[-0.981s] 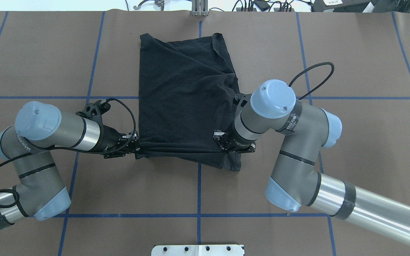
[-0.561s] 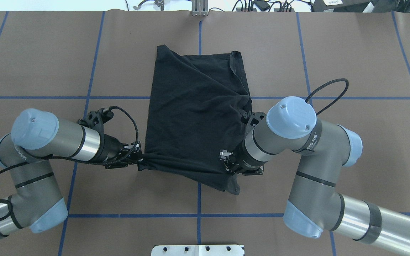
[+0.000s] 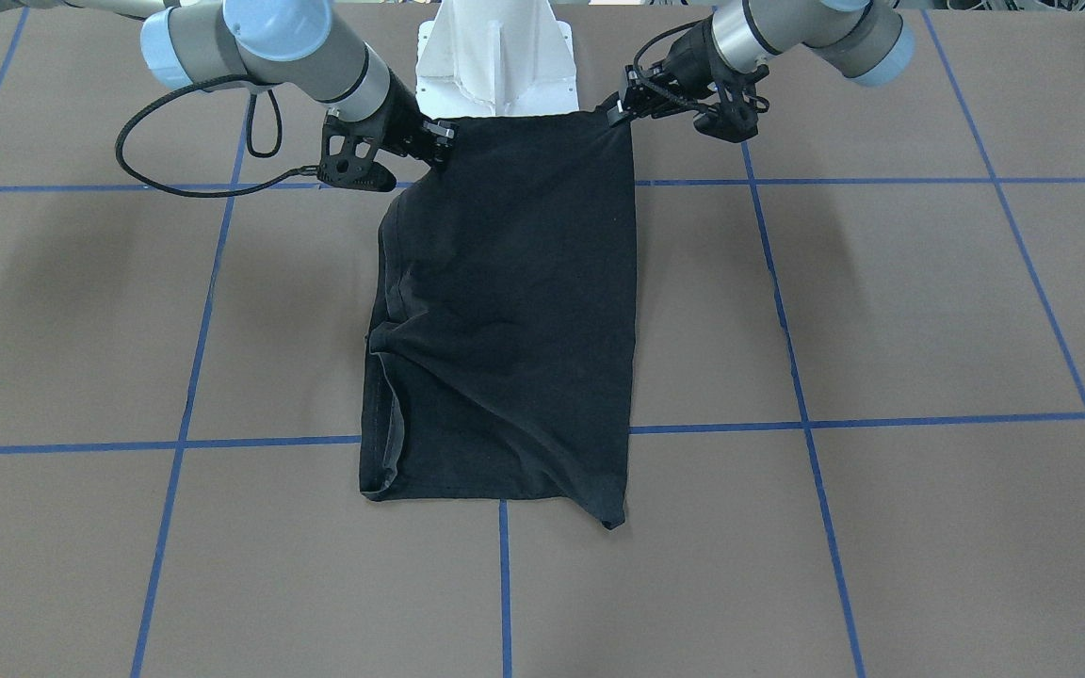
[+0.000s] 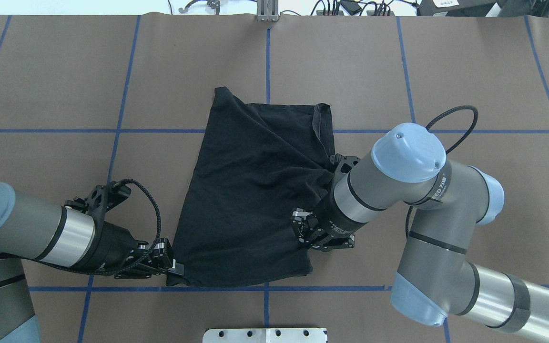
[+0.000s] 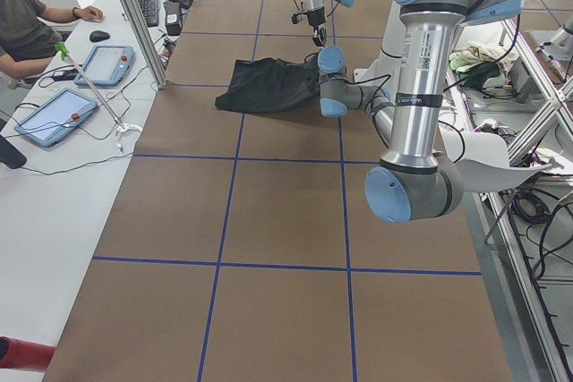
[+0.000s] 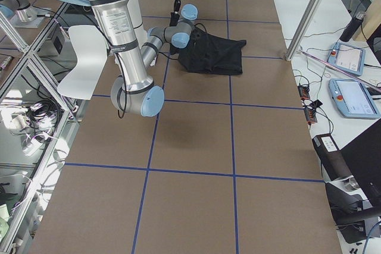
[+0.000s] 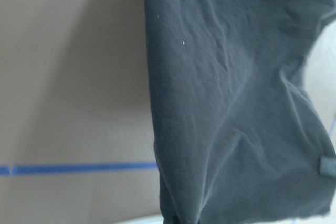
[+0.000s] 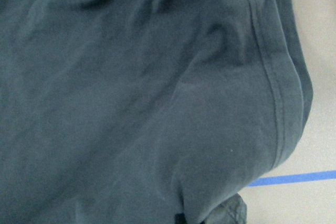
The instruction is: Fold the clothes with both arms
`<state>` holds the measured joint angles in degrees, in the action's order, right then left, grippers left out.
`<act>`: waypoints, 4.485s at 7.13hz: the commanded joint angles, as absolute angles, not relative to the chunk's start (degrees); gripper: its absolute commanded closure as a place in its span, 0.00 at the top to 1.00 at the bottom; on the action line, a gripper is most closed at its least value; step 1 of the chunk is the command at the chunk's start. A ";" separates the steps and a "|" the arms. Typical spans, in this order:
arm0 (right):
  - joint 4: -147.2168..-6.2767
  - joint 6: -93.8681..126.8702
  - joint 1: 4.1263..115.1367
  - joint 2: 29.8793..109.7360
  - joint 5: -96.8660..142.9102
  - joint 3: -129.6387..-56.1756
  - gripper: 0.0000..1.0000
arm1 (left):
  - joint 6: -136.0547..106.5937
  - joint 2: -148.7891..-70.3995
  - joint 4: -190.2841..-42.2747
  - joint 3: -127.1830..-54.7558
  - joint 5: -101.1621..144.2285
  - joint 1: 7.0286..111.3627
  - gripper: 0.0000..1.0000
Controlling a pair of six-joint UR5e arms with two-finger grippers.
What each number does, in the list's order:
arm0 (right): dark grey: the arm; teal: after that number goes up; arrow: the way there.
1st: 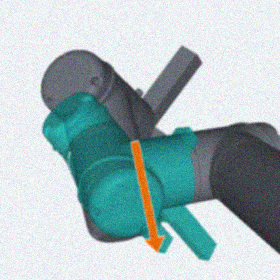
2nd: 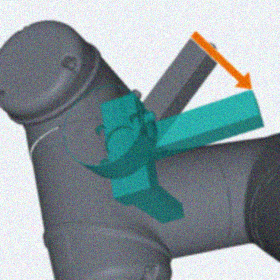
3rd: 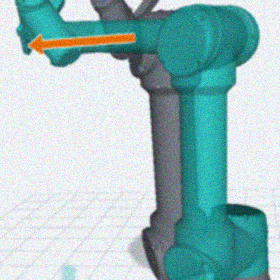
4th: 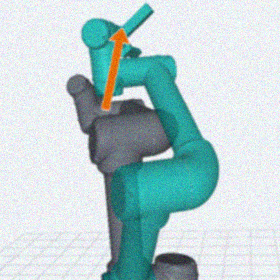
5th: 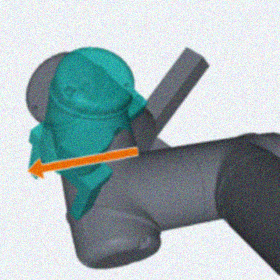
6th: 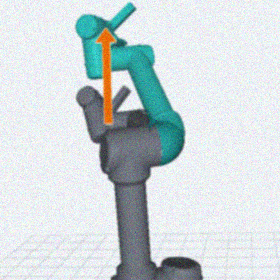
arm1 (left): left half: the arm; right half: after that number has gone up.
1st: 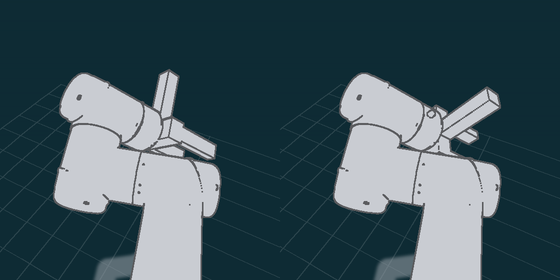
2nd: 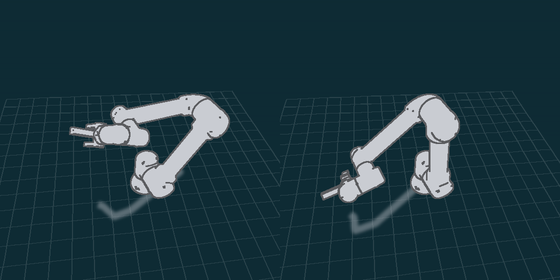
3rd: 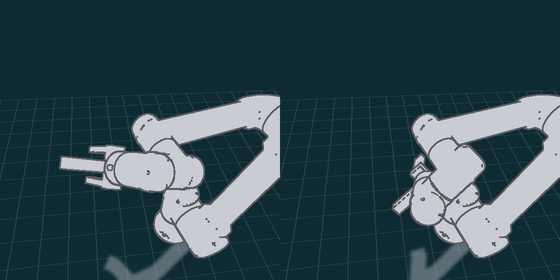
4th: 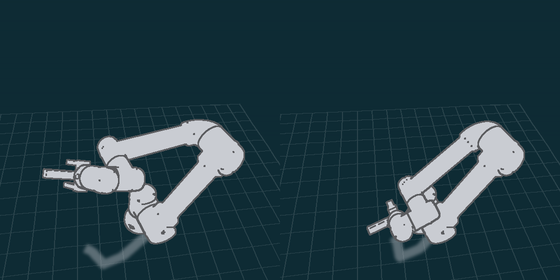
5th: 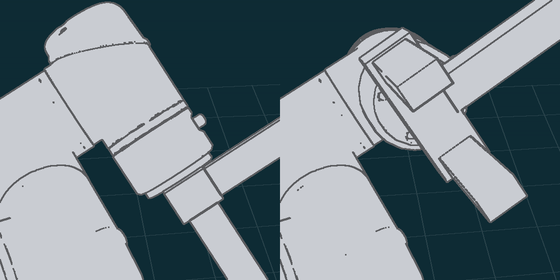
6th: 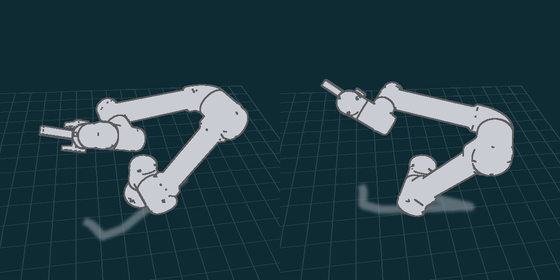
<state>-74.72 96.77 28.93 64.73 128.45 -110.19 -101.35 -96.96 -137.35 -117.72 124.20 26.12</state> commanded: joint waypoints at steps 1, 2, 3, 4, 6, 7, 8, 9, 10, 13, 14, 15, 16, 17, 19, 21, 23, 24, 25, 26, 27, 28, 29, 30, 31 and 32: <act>-74.36 95.02 34.26 64.16 129.03 -109.78 0.00 | -101.51 -102.26 -137.20 -114.29 125.42 31.96 0.00; -74.44 93.70 36.45 62.77 128.85 -108.91 0.00 | -101.34 -107.70 -135.11 -110.26 125.51 35.04 0.00; -74.44 93.52 38.82 60.06 128.76 -106.37 0.00 | -100.82 -113.58 -130.48 -107.43 125.59 38.98 0.00; -74.36 93.34 40.24 57.16 128.50 -102.78 0.00 | -100.72 -118.51 -129.04 -102.62 125.51 41.63 0.00; -74.18 89.84 41.65 53.20 125.80 -93.57 0.00 | -93.30 -120.41 -129.81 -93.82 124.90 46.12 0.00; -74.09 89.82 42.10 50.82 123.77 -89.34 0.00 | -91.34 -120.67 -130.16 -90.21 124.89 48.23 0.00; -72.00 89.91 42.19 49.50 122.10 -86.16 0.00 | -91.06 -121.72 -131.12 -87.13 124.63 48.60 0.00; -67.81 90.00 42.54 49.31 120.69 -82.48 0.00 | -91.75 -124.86 -134.00 -81.62 122.71 48.52 0.00; -64.54 90.17 42.45 49.22 119.72 -79.66 0.00 | -91.93 -127.15 -135.60 -75.73 122.35 48.34 0.00; -64.25 90.09 42.54 49.04 118.66 -79.19 0.00 | -93.51 -128.14 -142.29 -70.22 120.32 48.34 0.00; -64.25 90.17 42.45 48.87 118.13 -78.58 0.76 | -93.52 -128.67 -142.38 -70.31 120.32 48.34 0.47; -64.25 90.52 42.54 48.26 117.52 -78.40 0.99 | -93.52 -129.02 -142.56 -70.49 120.24 48.34 0.99; -64.25 90.61 42.97 47.82 117.68 -78.40 1.00 | -93.43 -128.94 -142.56 -70.49 120.23 48.34 1.00; -64.34 91.05 43.41 47.81 118.03 -78.40 0.99 | -92.91 -128.85 -142.56 -70.49 120.23 48.34 1.00; -64.86 91.05 43.94 47.72 118.04 -78.92 1.00 | -92.55 -128.50 -142.03 -71.71 120.23 48.51 1.00; -65.04 90.27 42.11 47.46 118.39 -79.54 1.00 | -92.29 -125.19 -141.77 -75.56 120.93 49.04 1.00; -69.92 90.18 37.20 45.81 114.81 -79.89 1.00 | -86.59 -119.82 -141.59 -80.32 121.02 50.09 1.00; -77.44 89.48 34.13 42.92 110.26 -79.89 1.00 | -85.70 -116.75 -141.59 -83.73 121.20 51.14 1.00; -79.61 87.65 32.27 41.59 108.04 -79.54 1.00 | -85.61 -114.89 -141.59 -85.15 122.25 51.59 1.00; -80.06 84.93 31.47 41.22 105.32 -78.58 1.00 | -85.69 -114.70 -141.68 -85.17 122.34 51.68 1.00; -83.11 78.90 31.55 39.65 104.42 -77.53 1.00 | -85.69 -113.31 -141.68 -86.99 122.43 52.38 1.00; -83.75 76.14 31.55 38.59 103.63 -75.34 1.00 | -85.69 -111.64 -141.68 -88.49 122.43 52.47 1.00; -83.59 75.07 31.64 37.54 103.01 -73.76 0.99 | -85.69 -111.53 -141.68 -88.77 122.43 52.47 1.00; -83.50 74.45 31.64 35.70 102.92 -70.78 0.66 | -85.69 -111.53 -141.68 -88.86 122.43 52.47 1.00; -83.50 72.44 31.73 35.34 102.92 -70.40 0.12 | -85.69 -111.53 -141.59 -88.77 122.43 52.47 1.00; -83.41 70.77 31.82 35.33 102.92 -69.97 0.00 | -85.69 -111.53 -141.68 -88.77 122.43 52.47 1.00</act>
